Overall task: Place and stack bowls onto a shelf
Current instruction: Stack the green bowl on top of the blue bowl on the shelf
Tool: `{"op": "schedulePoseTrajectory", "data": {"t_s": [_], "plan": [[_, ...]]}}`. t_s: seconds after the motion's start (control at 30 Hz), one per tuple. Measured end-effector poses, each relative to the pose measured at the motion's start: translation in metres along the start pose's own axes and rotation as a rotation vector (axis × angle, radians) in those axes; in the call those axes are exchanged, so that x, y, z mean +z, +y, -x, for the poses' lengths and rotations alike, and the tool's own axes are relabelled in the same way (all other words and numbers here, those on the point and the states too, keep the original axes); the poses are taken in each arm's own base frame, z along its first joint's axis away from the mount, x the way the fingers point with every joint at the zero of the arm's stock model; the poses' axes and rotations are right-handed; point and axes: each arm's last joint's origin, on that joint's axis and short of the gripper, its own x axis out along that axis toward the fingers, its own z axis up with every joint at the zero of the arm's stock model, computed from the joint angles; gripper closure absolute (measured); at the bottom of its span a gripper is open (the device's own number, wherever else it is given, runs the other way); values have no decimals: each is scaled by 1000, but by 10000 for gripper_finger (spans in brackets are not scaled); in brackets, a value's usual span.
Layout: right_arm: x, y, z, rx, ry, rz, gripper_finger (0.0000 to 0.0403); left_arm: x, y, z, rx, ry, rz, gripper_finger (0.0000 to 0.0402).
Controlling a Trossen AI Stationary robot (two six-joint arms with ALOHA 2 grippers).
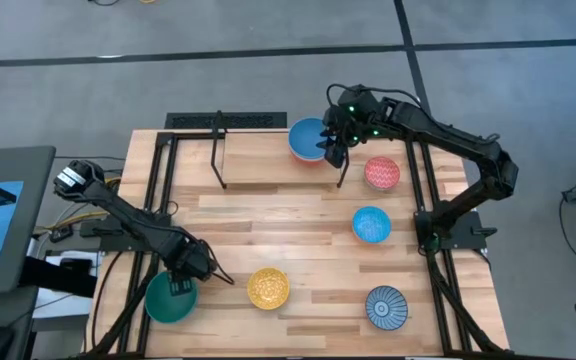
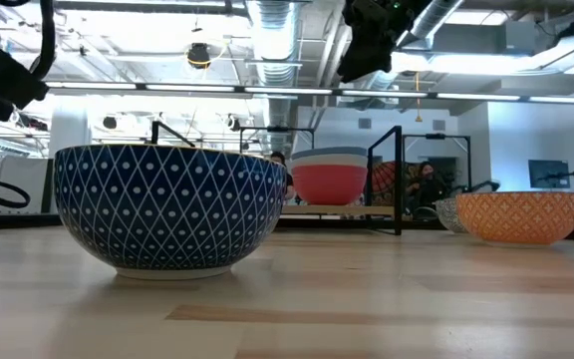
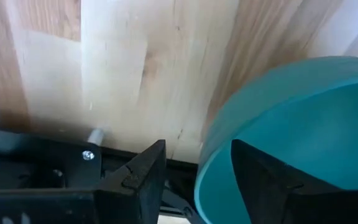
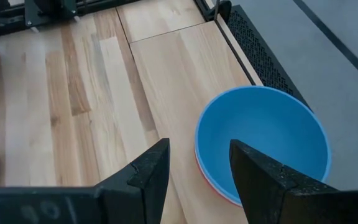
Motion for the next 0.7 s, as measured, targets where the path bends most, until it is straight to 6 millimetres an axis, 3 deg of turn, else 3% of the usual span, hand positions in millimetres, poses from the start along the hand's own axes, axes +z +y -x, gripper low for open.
{"op": "schedulePoseTrajectory", "data": {"t_s": [0.5, 0.7], "plan": [[0, 0, 0, 0, 2, -22, 211, 1, 4, -16, -24, -7, 80, 390], [0, 0, 0, 0, 2, -21, 211, 8, 6, -11, -63, 0, 272, 396]]}}
